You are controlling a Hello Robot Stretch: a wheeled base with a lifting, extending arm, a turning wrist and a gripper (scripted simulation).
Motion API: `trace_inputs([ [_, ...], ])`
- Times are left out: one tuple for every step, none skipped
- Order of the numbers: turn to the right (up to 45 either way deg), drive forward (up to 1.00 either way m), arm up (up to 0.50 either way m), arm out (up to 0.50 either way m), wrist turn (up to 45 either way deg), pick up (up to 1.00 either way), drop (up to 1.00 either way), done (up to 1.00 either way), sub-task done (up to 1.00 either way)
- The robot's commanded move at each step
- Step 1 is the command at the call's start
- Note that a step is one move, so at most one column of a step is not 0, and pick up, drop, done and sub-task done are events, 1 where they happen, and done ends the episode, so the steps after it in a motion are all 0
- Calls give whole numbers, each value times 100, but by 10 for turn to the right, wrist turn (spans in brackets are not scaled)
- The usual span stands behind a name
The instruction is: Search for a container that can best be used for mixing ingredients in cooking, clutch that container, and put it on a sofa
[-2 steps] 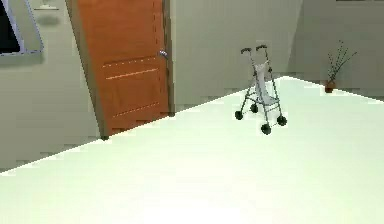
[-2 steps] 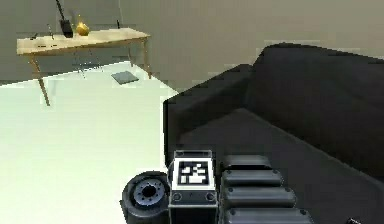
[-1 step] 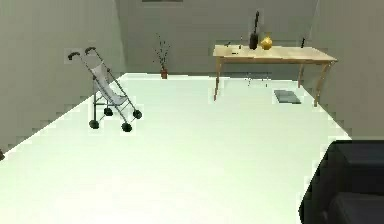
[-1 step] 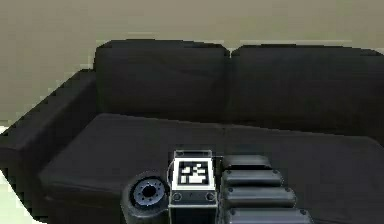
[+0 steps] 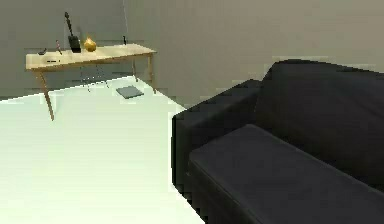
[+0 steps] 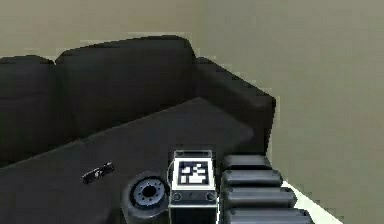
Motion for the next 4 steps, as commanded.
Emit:
trace_inputs([
  [450, 0, 0, 0, 0, 0, 0, 0, 0],
  [60, 0, 0, 0, 0, 0, 0, 0, 0],
  [0, 35, 0, 0, 0, 0, 0, 0, 0],
  [-450, 0, 0, 0, 0, 0, 0, 0, 0],
])
